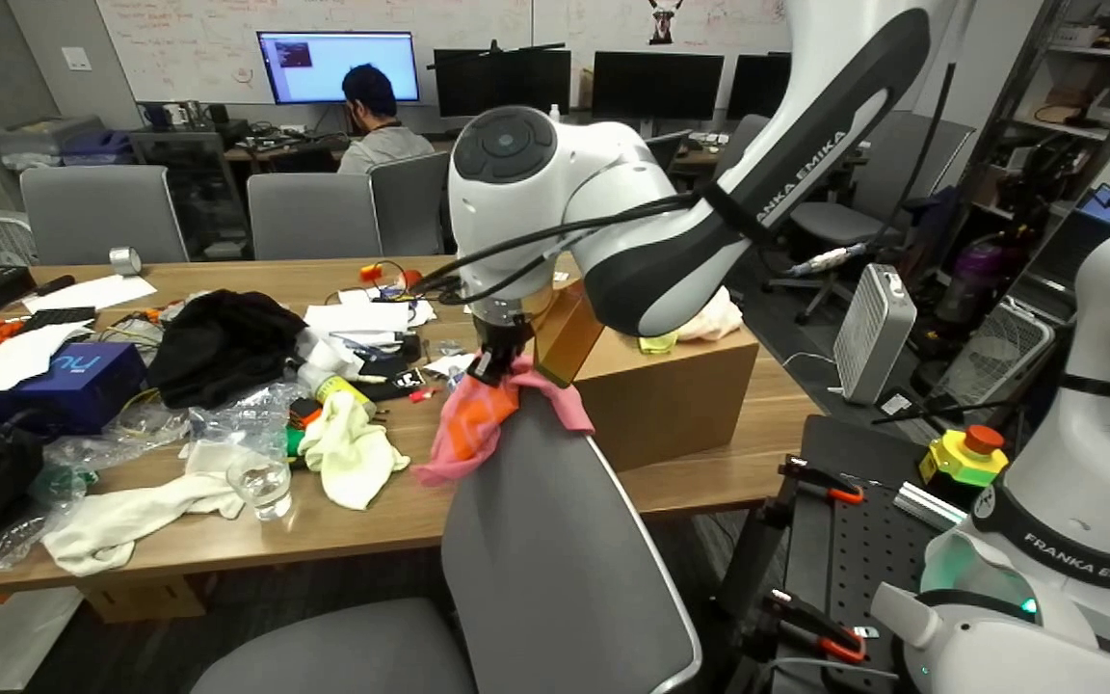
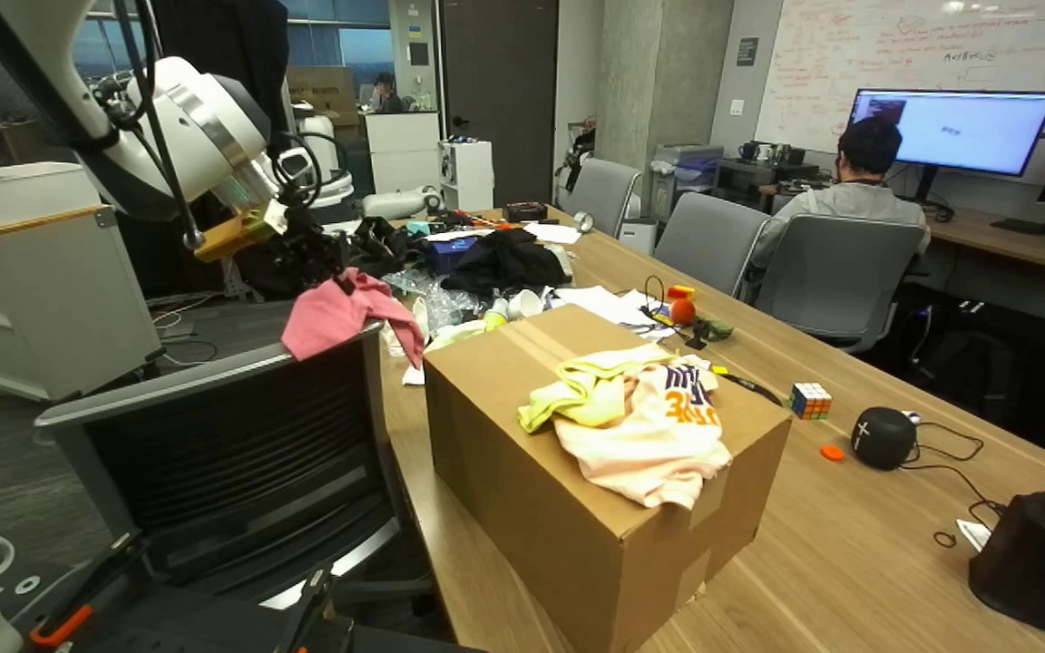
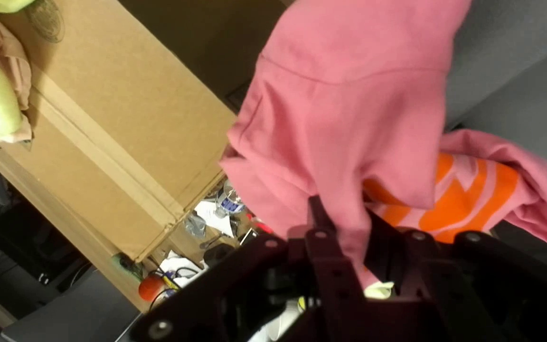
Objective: Move the shirts from the chair on to the box
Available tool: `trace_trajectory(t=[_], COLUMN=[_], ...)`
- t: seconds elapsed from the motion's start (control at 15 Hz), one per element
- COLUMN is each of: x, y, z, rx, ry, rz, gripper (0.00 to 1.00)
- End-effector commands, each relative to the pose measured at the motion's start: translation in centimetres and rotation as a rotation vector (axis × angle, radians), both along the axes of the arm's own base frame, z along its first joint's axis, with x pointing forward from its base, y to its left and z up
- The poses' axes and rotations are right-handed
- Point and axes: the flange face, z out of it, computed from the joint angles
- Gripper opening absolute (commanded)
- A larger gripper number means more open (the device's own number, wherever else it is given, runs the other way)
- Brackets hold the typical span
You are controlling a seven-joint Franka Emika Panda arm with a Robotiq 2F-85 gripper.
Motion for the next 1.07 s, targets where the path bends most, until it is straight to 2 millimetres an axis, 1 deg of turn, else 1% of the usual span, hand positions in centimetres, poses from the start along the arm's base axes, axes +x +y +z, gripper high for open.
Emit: trace_trajectory(t=[0.0,0.13,0.27,0.4,0.53,0.67,0.8,1.0], x=[-0.2,-0.2,-0.1,0.1,0.6,1.4,2.0,3.1], y=[0.3,0.4,0.1,-0.6,-1.7,-3.9,-6.6,-11.2], z=[5.9,8.5,10.4,11.5,12.0,12.4,13.1,15.1], rx=[0.014,0.018,0.012,0.0,-0.025,-0.059,-0.081,-0.111], ry=[-0.092,-0.131,-0.157,-0.169,-0.169,-0.163,-0.156,-0.178], rz=[0.002,0.0,-0.007,-0.027,-0.059,-0.117,-0.185,-0.299], gripper=[0.04,0.04,0.04,0.04,0.04,0.04,0.04,0.04])
